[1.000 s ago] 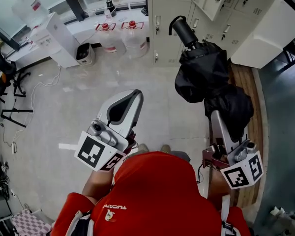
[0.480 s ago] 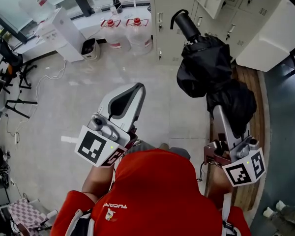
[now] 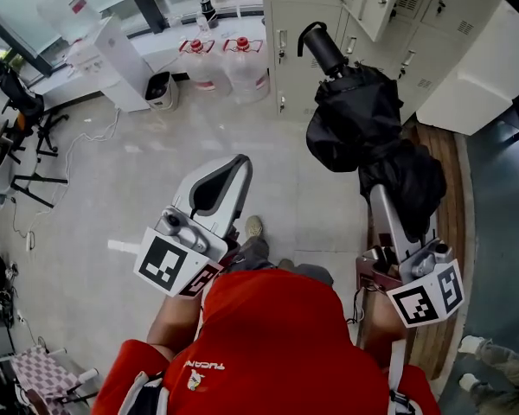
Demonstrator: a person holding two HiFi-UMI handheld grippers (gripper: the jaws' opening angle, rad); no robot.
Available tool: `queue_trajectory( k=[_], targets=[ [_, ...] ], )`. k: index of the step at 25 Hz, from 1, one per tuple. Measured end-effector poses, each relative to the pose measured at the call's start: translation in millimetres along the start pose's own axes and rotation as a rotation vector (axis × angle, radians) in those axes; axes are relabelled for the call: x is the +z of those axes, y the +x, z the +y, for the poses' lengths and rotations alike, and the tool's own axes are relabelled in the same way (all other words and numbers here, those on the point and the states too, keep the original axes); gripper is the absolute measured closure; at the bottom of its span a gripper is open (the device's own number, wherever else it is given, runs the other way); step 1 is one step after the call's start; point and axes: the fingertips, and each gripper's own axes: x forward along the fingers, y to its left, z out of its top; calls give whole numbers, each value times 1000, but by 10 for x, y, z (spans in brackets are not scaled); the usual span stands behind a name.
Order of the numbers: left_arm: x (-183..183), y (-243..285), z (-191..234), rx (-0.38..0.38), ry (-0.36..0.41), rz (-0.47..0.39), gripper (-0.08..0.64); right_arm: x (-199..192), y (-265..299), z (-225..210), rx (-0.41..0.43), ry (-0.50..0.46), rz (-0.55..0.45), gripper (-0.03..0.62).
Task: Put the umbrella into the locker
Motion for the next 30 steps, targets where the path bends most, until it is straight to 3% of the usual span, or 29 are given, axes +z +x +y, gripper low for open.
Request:
queue_trajectory(
  k=[7, 30],
  targets=[
    [-146, 390, 327, -2, -8, -11, 555, -76, 371, -300, -10, -10, 6, 367],
    [-311, 1869, 2773, -112, -52, 15, 555, -335, 2960, -1052, -163, -53, 25, 367]
  ],
)
